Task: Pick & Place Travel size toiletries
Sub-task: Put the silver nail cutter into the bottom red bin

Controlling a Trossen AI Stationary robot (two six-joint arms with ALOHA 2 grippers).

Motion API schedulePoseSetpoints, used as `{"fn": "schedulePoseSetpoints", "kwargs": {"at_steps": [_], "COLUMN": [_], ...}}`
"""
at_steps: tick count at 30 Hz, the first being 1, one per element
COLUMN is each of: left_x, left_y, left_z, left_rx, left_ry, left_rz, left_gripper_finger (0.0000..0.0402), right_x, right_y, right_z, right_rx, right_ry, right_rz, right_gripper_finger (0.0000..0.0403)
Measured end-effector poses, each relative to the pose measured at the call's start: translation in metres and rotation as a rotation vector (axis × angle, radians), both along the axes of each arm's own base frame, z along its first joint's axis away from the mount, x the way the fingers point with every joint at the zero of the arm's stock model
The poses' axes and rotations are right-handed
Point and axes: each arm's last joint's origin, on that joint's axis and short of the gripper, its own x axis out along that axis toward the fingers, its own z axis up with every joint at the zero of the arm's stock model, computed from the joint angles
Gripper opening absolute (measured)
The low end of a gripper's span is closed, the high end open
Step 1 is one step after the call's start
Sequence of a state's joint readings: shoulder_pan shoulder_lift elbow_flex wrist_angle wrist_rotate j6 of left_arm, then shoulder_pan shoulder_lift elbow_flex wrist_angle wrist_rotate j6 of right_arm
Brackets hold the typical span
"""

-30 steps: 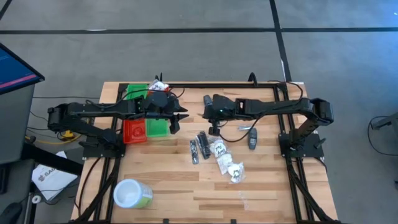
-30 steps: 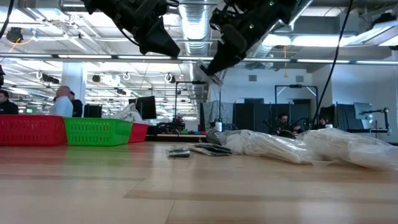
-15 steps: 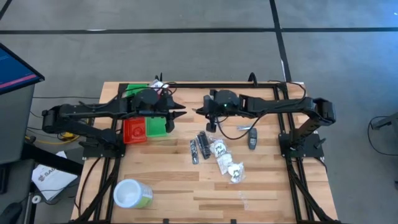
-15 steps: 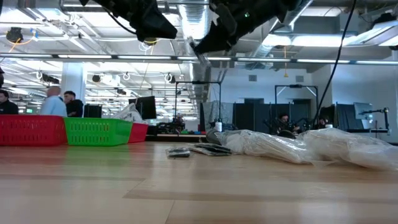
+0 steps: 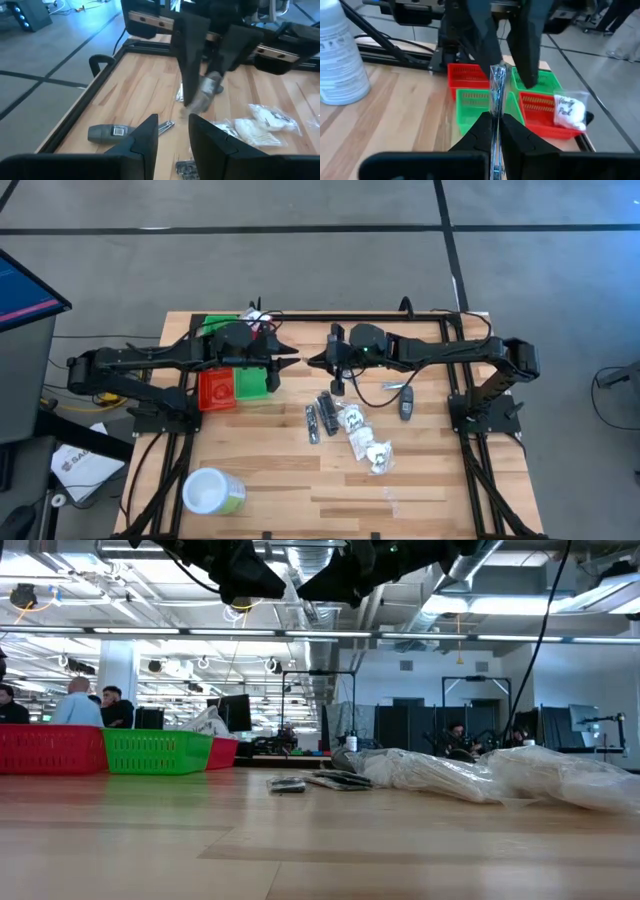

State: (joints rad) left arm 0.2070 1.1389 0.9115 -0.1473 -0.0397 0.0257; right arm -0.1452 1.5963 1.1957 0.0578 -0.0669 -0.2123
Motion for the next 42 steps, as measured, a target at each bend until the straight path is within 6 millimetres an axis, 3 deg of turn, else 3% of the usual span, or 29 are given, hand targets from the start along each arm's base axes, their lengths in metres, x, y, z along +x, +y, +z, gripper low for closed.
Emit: {"fn": "schedulePoseSetpoints", "kwargs": {"at_steps": [10,19,23,27,30,42], "left_x": [0.005,0.015,0.015,0.013,0.013,0.014], "left_y": [-0.002,-0.001,-0.001,-0.002,-0.002,-0.002], "left_z": [0.007,-0.003,-0.004,-0.001,-0.001,-0.003], "left_rx": [-0.016,-0.032,-0.018,-0.004,-0.005,-0.024], "left_ry": [-0.089,-0.059,-0.056,-0.063,-0.062,-0.055], "left_rz": [-0.1,-0.119,-0.137,-0.166,-0.166,-0.15], "left_gripper_finger": [0.0102,0.0099,0.0074,0.0019,0.0016,0.0013], "right_x": [0.005,0.006,0.006,0.006,0.005,0.005], "right_y": [0.005,0.007,0.007,0.007,0.008,0.007], "right_z": [-0.001,-0.002,-0.002,-0.002,-0.002,-0.004], "right_rx": [0.003,0.003,0.004,0.012,0.017,0.012], "right_ry": [-0.029,-0.031,-0.026,-0.028,-0.025,-0.006], "right_rz": [0.029,0.034,0.035,0.035,0.033,0.027], "right_gripper_finger": [0.0009,0.0009,0.0009,0.0009,0.0011,0.0085]}}
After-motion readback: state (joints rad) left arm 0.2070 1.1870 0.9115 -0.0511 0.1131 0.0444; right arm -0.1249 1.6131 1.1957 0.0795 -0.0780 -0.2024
